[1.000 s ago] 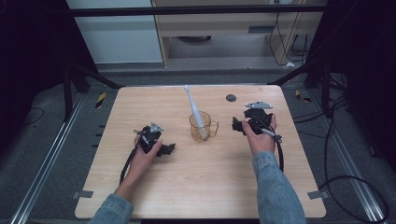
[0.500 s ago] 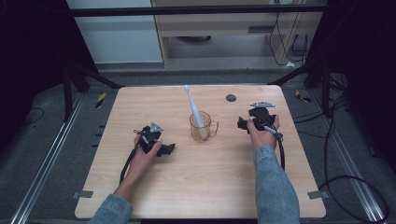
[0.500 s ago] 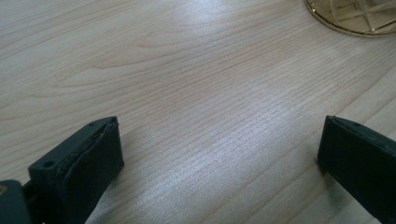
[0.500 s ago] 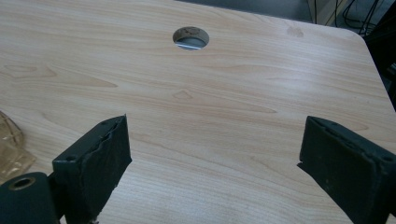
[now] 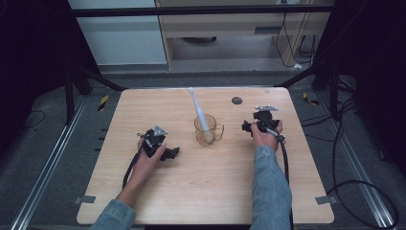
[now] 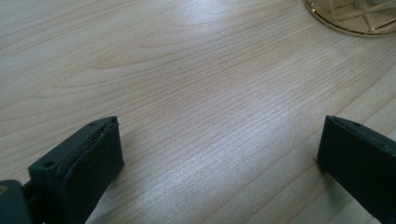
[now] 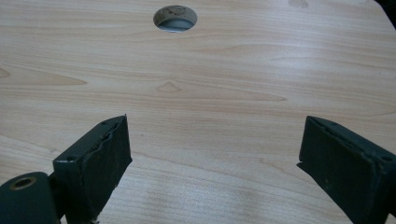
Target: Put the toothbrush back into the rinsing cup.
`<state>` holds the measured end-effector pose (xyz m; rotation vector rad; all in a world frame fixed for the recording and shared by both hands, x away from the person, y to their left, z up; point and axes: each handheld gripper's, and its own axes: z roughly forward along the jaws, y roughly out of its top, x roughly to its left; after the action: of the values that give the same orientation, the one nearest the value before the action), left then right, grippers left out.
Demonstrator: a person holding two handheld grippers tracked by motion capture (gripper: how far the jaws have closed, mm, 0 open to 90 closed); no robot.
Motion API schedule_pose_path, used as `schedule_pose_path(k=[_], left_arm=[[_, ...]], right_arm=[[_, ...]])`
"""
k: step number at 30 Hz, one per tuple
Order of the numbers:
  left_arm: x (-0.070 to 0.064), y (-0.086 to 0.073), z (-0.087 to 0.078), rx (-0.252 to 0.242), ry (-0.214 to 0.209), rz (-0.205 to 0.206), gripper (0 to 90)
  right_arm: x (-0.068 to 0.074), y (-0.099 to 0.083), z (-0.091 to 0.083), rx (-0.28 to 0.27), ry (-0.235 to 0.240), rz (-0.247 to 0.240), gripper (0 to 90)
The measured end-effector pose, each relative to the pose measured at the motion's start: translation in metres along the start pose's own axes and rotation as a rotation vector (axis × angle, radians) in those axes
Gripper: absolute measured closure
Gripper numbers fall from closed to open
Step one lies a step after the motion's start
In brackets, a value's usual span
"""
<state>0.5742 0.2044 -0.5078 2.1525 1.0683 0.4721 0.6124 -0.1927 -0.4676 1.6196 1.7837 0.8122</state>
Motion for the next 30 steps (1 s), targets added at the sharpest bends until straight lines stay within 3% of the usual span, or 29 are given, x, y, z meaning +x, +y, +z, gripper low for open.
schedule_pose_path(k=[6, 15, 23, 30], left_arm=[[0.0, 0.0, 0.0, 0.0, -0.002, 0.001, 0.0], [0.0, 0.0, 0.0, 0.001, -0.003, 0.001, 0.0], [0.0, 0.0, 0.0, 0.0, -0.003, 0.001, 0.0], [0.0, 0.0, 0.0, -0.001, -0.003, 0.0, 0.0]], right_arm=[[0.002, -0.007, 0.011, 0.031, 0.009, 0.021, 8.8], [0.007, -0.012, 0.019, 0.039, 0.003, 0.008, 8.5], [0.005, -0.016, 0.023, 0.058, -0.013, -0.009, 8.3], [0.001, -0.024, 0.027, 0.052, -0.031, 0.01, 9.0]])
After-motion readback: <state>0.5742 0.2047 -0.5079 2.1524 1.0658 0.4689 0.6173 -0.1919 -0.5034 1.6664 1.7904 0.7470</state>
